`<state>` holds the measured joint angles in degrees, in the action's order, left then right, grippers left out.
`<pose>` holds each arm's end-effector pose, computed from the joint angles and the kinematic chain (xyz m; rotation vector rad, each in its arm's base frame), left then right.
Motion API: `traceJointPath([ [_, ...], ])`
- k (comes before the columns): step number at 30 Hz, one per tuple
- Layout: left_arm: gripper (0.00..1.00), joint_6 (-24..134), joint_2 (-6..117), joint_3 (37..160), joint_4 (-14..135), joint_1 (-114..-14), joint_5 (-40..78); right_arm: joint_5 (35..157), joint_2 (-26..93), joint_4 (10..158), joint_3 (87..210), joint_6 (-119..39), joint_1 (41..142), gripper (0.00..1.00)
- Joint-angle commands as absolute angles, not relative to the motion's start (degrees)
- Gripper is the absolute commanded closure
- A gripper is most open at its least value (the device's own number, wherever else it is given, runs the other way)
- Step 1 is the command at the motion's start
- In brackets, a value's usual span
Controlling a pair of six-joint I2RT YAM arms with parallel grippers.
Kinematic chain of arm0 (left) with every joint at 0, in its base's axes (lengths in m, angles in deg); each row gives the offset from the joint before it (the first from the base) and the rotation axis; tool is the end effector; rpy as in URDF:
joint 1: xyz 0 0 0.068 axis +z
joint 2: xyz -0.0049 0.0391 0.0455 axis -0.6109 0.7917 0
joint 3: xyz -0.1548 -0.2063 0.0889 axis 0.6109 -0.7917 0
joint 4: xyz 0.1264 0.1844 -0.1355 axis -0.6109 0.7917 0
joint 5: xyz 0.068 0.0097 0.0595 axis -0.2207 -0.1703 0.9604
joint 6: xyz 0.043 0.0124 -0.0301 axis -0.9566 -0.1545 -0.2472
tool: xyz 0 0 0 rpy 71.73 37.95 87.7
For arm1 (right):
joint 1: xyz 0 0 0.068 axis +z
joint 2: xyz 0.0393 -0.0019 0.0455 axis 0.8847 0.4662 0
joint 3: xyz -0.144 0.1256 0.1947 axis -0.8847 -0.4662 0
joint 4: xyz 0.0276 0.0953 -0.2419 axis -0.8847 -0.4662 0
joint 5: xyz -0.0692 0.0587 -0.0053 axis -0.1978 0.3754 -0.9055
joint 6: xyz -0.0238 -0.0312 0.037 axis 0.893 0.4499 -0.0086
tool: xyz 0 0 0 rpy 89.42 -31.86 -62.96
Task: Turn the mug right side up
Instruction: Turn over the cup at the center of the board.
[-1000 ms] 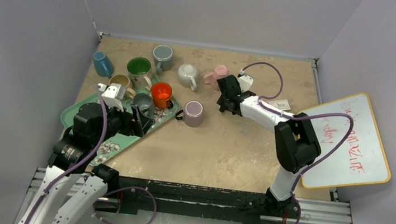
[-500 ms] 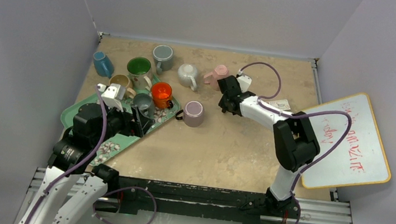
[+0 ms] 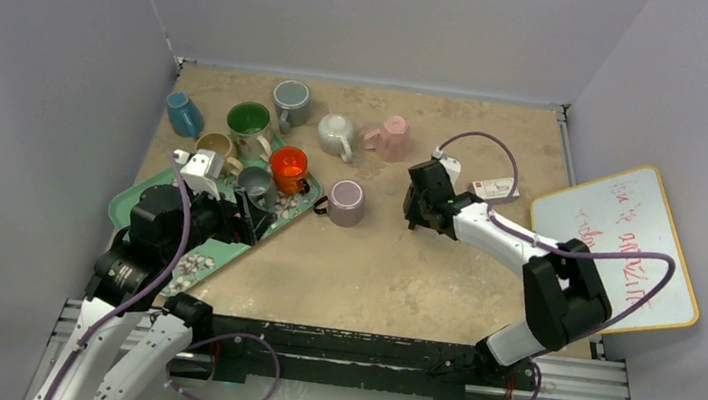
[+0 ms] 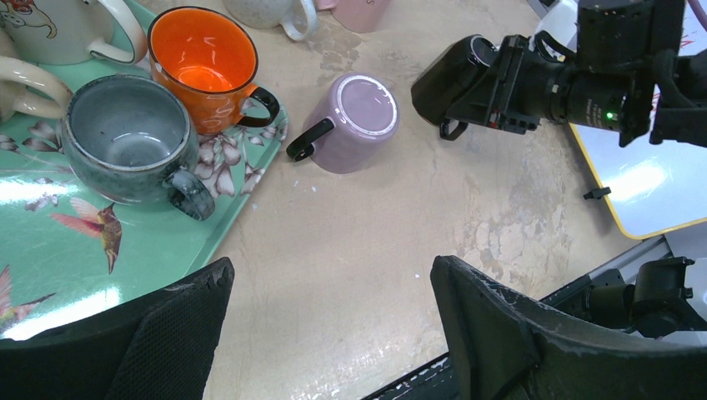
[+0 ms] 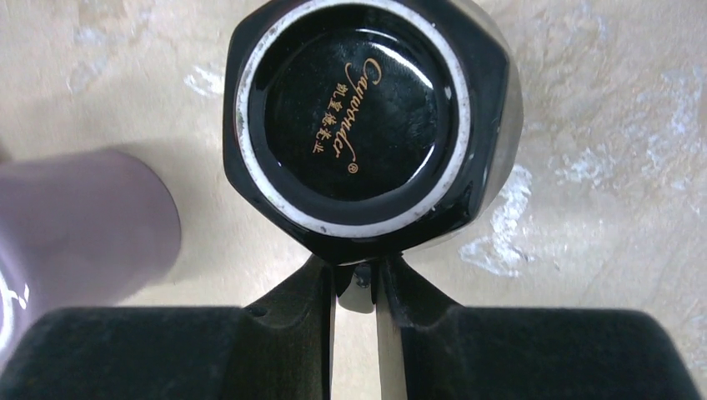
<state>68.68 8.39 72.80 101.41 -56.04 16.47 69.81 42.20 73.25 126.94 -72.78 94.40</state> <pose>0.0956 -0.0389 0.3323 0.0053 1.9912 -0.6925 0.2823 0.1641 0.2053 0.3081 2.3264 0.2224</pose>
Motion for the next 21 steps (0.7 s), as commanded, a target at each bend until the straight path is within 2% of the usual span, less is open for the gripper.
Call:
traceJointPath([
  [1, 0.13, 67.6, 8.1, 72.8, 100.8, -56.0, 17.2, 72.6, 37.3, 70.9, 124.9, -70.2, 94.3, 0.79],
  [10, 0.13, 67.6, 8.3, 72.8, 100.9, -56.0, 17.4, 71.5, 36.3, 69.0, 124.8, -69.6, 94.2, 0.6],
  [21, 0.13, 67.6, 8.3, 72.8, 100.9, -56.0, 17.4, 70.2, 40.4, 68.5, 128.0, -70.5, 94.2, 0.62],
])
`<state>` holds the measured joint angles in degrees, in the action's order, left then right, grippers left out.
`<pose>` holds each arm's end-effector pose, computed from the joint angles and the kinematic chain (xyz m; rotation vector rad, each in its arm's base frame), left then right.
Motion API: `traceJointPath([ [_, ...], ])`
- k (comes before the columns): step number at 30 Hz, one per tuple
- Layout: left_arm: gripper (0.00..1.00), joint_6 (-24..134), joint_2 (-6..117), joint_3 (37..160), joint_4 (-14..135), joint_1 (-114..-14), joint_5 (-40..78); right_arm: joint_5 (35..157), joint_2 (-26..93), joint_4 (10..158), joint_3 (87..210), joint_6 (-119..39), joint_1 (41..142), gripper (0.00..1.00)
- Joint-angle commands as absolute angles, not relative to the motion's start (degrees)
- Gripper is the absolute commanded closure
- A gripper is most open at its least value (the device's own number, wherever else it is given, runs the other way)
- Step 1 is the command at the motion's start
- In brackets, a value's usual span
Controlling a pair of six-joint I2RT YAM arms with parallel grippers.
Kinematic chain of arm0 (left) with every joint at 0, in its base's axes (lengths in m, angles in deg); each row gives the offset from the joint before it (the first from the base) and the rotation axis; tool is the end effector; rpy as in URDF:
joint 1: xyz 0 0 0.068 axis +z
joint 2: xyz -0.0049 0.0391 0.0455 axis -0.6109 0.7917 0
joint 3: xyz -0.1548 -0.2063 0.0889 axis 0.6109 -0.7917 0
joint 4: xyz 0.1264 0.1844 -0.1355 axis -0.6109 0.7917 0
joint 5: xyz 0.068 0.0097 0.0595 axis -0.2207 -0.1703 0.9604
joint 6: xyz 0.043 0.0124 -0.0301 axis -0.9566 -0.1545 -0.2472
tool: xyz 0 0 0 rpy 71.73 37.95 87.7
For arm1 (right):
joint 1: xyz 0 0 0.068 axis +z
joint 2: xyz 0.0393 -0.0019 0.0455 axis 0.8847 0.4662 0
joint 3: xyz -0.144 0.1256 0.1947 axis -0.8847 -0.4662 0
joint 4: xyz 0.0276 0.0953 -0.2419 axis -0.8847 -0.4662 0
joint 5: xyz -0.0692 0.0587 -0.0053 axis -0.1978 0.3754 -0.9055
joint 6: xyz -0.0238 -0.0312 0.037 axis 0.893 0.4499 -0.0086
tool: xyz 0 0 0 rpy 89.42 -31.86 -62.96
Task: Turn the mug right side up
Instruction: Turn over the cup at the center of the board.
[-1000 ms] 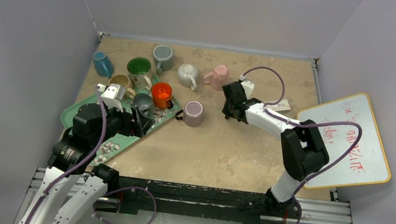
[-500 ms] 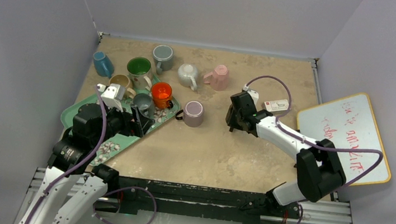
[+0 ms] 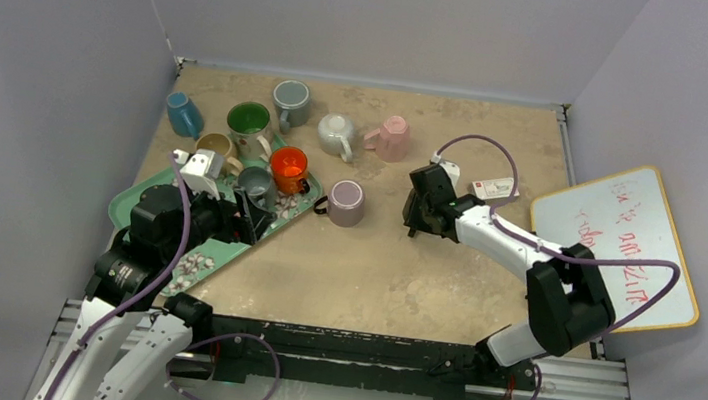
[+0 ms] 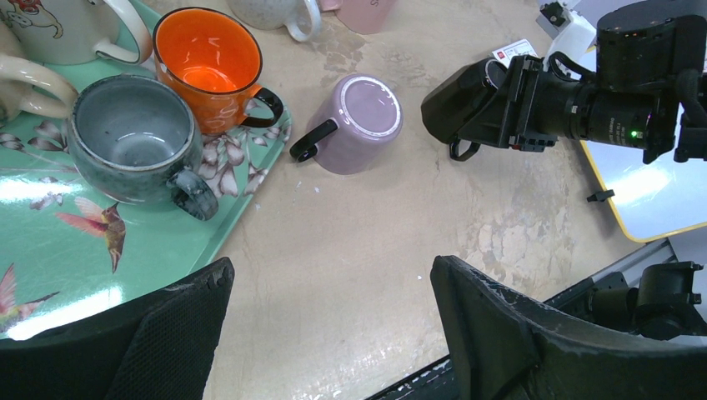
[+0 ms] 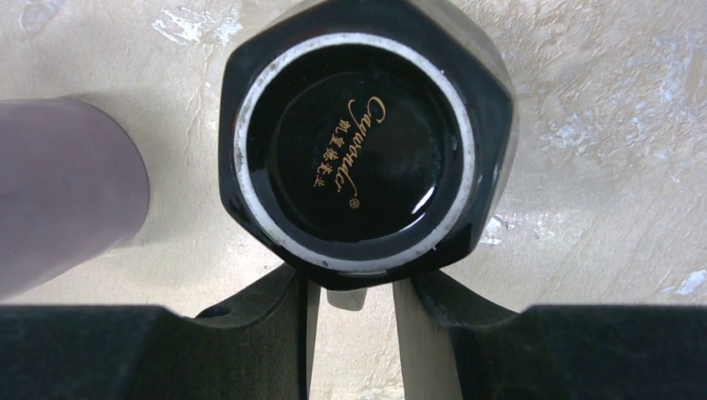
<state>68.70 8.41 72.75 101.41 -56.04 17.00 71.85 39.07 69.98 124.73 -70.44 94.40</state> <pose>0.0959 -0.0386 0.3320 -0.0016 1.9915 -0.6837 0.2682 0.1566 0.2053 0.2406 2.3828 0.2105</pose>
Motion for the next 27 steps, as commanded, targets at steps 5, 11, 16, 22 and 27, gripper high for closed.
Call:
traceJointPath([
  [5, 0.13, 67.6, 8.2, 72.8, 100.9, -56.0, 17.3, 68.8, 41.8, 67.6, 129.3, -71.2, 94.2, 0.66],
  [11, 0.13, 67.6, 8.2, 72.8, 100.8, -56.0, 17.1, 67.5, 41.5, 66.4, 129.9, -71.2, 94.2, 0.67],
  [16, 0.13, 67.6, 8.1, 72.7, 100.8, -56.0, 17.0, 66.9, 40.1, 66.1, 130.5, -71.9, 94.2, 0.64],
  [22, 0.13, 67.6, 8.2, 72.7, 100.7, -56.0, 16.9, 66.0, 42.6, 64.6, 132.7, -72.2, 94.2, 0.66],
  [27, 0.13, 67.6, 8.3, 72.7, 100.7, -56.0, 16.8, 65.2, 43.5, 64.5, 133.3, -72.8, 94.2, 0.71],
])
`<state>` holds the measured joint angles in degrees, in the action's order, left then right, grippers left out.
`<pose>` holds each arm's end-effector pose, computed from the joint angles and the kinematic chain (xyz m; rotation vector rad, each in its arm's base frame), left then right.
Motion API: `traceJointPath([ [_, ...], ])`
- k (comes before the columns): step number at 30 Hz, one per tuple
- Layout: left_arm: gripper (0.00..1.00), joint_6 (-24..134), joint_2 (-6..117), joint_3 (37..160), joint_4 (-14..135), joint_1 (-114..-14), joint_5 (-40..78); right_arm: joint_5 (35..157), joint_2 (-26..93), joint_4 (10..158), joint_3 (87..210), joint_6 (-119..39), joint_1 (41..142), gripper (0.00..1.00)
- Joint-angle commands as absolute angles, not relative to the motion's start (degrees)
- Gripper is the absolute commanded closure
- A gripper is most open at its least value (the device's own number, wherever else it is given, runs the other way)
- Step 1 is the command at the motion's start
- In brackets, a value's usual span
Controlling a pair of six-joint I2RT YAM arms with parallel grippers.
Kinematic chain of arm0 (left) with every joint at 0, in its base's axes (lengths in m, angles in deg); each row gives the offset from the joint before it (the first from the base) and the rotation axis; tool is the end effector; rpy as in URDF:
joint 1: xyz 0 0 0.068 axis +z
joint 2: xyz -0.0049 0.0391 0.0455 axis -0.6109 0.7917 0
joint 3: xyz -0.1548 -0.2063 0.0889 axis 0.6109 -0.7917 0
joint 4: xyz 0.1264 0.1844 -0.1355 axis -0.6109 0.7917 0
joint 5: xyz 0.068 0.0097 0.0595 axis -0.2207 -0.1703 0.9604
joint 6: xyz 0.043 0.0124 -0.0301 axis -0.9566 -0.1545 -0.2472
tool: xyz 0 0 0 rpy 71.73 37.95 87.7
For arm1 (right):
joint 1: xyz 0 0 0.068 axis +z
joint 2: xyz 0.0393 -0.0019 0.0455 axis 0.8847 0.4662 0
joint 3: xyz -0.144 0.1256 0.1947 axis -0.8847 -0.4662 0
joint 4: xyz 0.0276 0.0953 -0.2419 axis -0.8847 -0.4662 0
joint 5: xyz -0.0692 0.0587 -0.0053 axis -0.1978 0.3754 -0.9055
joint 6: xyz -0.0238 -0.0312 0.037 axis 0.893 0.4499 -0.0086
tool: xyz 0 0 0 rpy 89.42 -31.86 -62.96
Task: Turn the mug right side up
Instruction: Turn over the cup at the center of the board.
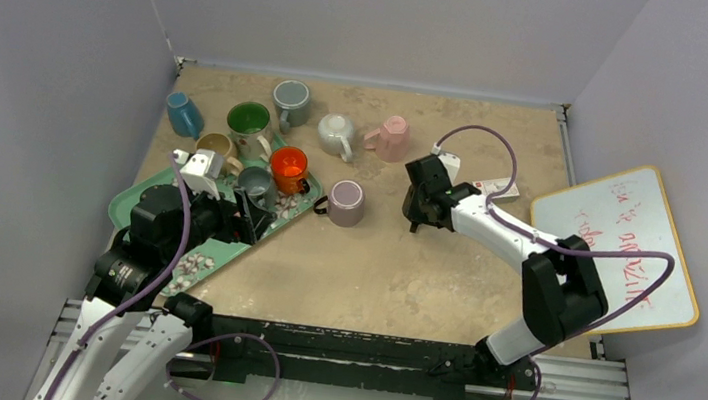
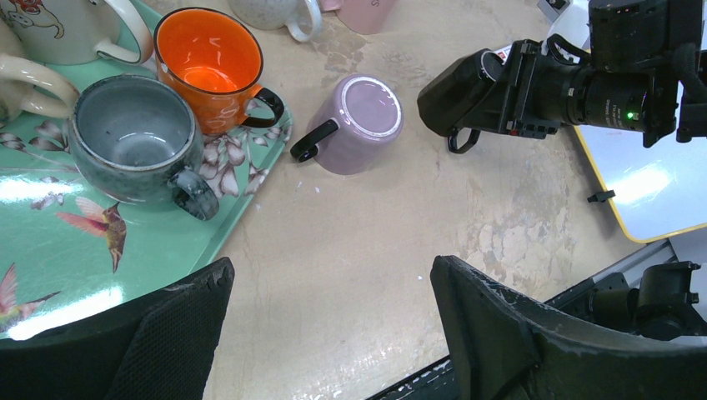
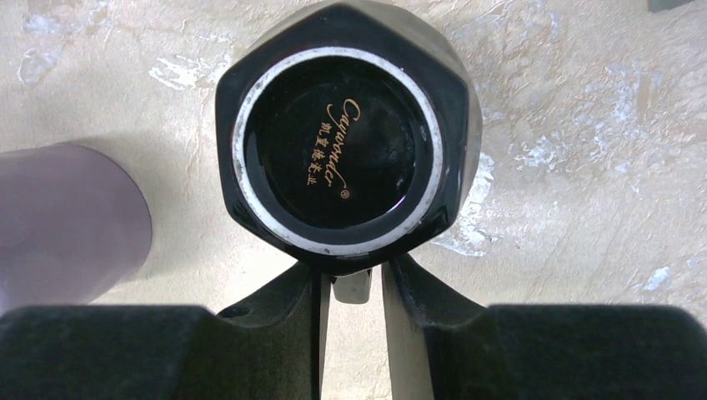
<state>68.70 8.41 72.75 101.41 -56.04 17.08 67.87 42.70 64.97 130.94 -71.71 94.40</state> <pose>0.0959 -0.0386 0.3320 -0.0026 1.9914 -0.6823 0.2834 0.1634 0.2142 0.2883 2.3820 0.1183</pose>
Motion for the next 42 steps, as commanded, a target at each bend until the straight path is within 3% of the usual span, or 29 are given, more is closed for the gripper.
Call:
traceJointPath([
  [1, 0.13, 67.6, 8.2, 72.7, 100.7, -56.0, 16.8, 65.0, 43.7, 64.6, 133.2, -72.8, 94.3, 0.72],
  [11, 0.13, 67.6, 8.0, 72.7, 100.7, -56.0, 16.8, 65.0, 45.5, 65.5, 133.5, -72.9, 94.2, 0.72],
  [21, 0.13, 67.6, 8.0, 72.7, 100.7, -56.0, 17.0, 64.0, 42.3, 69.2, 130.2, -71.4, 94.2, 1.0],
  [35, 0.13, 67.9, 9.3, 72.8, 100.9, -56.0, 17.6, 71.0, 25.7, 79.1, 116.8, -72.1, 94.2, 1.0],
  [42, 0.13, 68.4, 9.3, 72.9, 101.0, -56.0, 18.2, 74.0, 11.6, 81.7, 109.6, -74.8, 94.2, 1.0],
])
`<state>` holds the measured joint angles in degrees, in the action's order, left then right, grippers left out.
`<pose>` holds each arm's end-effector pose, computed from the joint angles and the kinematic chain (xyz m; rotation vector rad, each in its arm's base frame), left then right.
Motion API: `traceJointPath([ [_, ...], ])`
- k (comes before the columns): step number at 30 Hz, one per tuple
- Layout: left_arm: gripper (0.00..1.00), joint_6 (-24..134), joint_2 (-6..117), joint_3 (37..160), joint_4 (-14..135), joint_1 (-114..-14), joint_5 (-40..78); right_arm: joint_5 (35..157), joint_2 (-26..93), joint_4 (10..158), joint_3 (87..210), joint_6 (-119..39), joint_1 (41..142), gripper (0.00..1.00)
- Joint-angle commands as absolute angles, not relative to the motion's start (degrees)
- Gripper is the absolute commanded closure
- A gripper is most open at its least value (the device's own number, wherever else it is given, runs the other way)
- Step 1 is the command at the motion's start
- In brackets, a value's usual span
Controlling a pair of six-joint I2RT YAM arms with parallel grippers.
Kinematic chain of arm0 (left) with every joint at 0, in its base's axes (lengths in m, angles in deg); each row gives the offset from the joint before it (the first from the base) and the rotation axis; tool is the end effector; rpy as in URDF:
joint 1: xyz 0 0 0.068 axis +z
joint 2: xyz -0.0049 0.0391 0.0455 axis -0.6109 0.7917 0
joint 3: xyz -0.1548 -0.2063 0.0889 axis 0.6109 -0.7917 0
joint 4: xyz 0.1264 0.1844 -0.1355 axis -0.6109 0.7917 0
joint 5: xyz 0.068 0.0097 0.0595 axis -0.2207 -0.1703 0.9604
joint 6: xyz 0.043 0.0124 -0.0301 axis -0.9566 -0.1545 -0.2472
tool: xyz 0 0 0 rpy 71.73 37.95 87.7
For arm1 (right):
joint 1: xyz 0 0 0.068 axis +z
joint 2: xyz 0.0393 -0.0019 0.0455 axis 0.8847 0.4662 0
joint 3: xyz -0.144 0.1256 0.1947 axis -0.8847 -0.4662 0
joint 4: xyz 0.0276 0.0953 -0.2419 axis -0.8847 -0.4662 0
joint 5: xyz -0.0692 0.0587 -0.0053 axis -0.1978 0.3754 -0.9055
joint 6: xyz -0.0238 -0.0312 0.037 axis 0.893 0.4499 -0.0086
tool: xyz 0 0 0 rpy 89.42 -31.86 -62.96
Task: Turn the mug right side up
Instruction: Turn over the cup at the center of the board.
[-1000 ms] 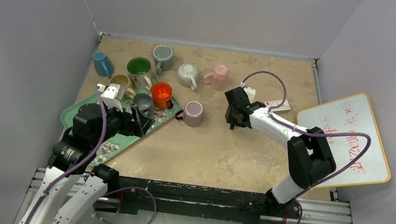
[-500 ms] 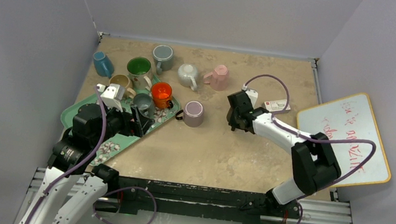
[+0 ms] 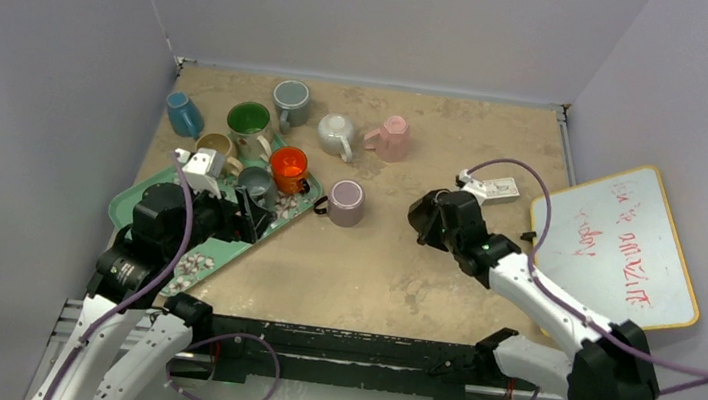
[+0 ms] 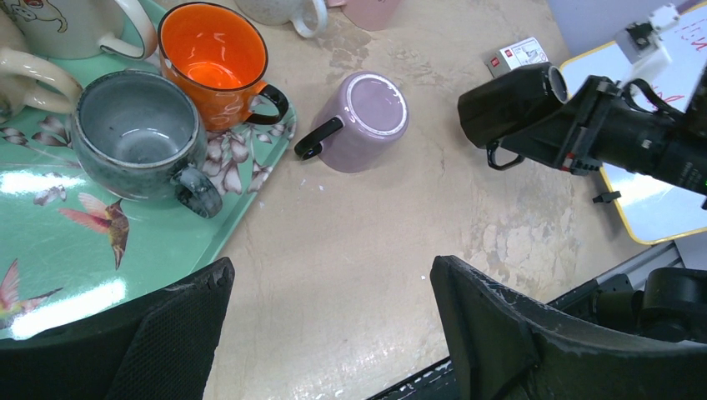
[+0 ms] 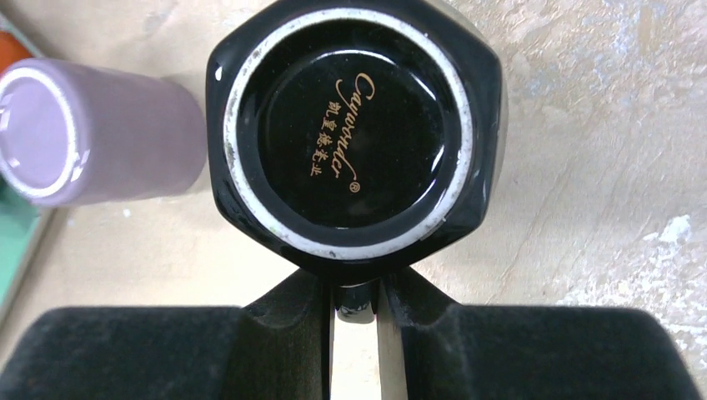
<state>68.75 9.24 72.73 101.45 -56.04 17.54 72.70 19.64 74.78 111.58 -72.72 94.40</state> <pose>0.0990 -0.0393 0.3306 -0.0110 2.0064 -0.6721 0.2139 0.1230 0.2264 0.2985 2.2161 0.3770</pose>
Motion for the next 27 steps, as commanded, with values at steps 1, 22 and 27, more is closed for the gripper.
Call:
traceJointPath([
  [1, 0.13, 68.5, 9.2, 72.9, 100.9, -56.0, 18.1, 74.9, 8.7, 82.4, 108.9, -74.9, 94.2, 1.0],
  [22, 0.17, 94.1, 10.8, 62.0, 72.0, -56.0, -9.9, 101.0, -3.2, 110.4, 100.2, -91.2, 95.3, 1.0],
  [27, 0.17, 97.3, 12.5, 59.4, 66.0, -56.0, -13.4, 102.5, -0.8, 117.7, 100.1, -94.8, 97.7, 1.0],
])
